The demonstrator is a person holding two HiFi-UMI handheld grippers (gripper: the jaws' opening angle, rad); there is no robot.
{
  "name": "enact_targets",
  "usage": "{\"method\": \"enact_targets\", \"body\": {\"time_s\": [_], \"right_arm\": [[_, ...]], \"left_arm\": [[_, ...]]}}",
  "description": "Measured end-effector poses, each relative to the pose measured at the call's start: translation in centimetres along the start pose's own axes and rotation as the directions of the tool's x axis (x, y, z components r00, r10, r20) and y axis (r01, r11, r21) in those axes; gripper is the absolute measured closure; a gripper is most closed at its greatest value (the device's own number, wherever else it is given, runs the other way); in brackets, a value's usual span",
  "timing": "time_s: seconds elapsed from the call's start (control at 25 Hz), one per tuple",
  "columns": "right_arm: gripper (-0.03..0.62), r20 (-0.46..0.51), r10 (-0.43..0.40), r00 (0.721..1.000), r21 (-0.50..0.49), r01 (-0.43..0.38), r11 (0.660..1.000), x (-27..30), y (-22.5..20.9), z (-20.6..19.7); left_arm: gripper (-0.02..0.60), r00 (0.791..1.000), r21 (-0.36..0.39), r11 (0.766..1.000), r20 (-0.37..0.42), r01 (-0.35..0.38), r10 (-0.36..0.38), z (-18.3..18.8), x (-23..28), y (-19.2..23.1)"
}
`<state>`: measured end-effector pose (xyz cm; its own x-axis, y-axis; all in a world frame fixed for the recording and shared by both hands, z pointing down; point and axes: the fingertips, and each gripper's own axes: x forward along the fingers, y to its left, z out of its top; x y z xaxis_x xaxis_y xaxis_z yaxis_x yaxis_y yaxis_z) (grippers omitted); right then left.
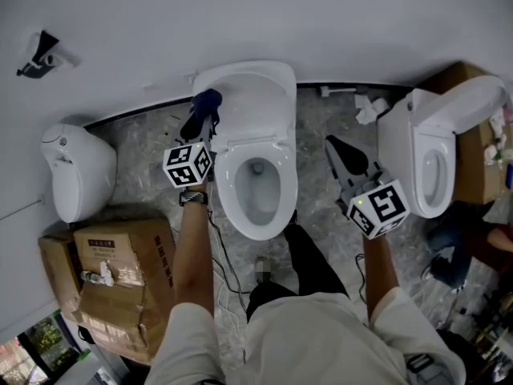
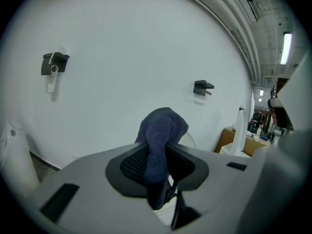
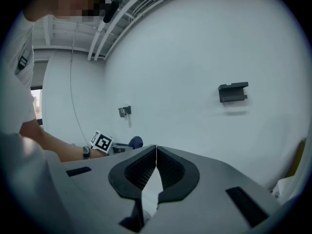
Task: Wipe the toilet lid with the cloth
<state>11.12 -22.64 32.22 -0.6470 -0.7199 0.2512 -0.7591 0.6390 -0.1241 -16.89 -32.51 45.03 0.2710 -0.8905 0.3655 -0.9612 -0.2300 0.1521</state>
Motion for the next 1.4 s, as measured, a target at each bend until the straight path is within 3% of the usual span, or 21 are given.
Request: {"method": "enact_targets", "body": {"time_s": [0.32, 0.56, 1.08, 1.4], "right_arm": [[0.565, -0.011, 0.009, 1.000, 0.022, -0.009, 1.000, 1.2, -2.0, -1.8], [0.565, -0.046, -0.012, 0.999, 0.058, 0.015, 0.998, 0.9, -3.3, -4.4], [0.565, -0.060, -0.060, 0.996, 0.065, 0.064, 0.996, -0.4, -6.3, -5.8], [0.565, -0.085, -0.080, 0.993, 0.082, 0.087, 0.993, -0.9, -7.6, -7.9]], "left_arm": [[0.483, 0.999, 0.025, 1.000, -0.031, -0.017, 0.018, -2.6, 5.9, -0.3], [0.482, 1.000, 0.032, 0.999, -0.005, -0.031, 0.031, -2.3, 7.9, -0.7], [0.480, 0.993, 0.063, 0.991, -0.015, 0.122, -0.121, -3.7, 12.4, -9.8], [0.480, 0.978, 0.103, 0.978, -0.122, 0.181, -0.168, -9.7, 14.9, -13.0]]}}
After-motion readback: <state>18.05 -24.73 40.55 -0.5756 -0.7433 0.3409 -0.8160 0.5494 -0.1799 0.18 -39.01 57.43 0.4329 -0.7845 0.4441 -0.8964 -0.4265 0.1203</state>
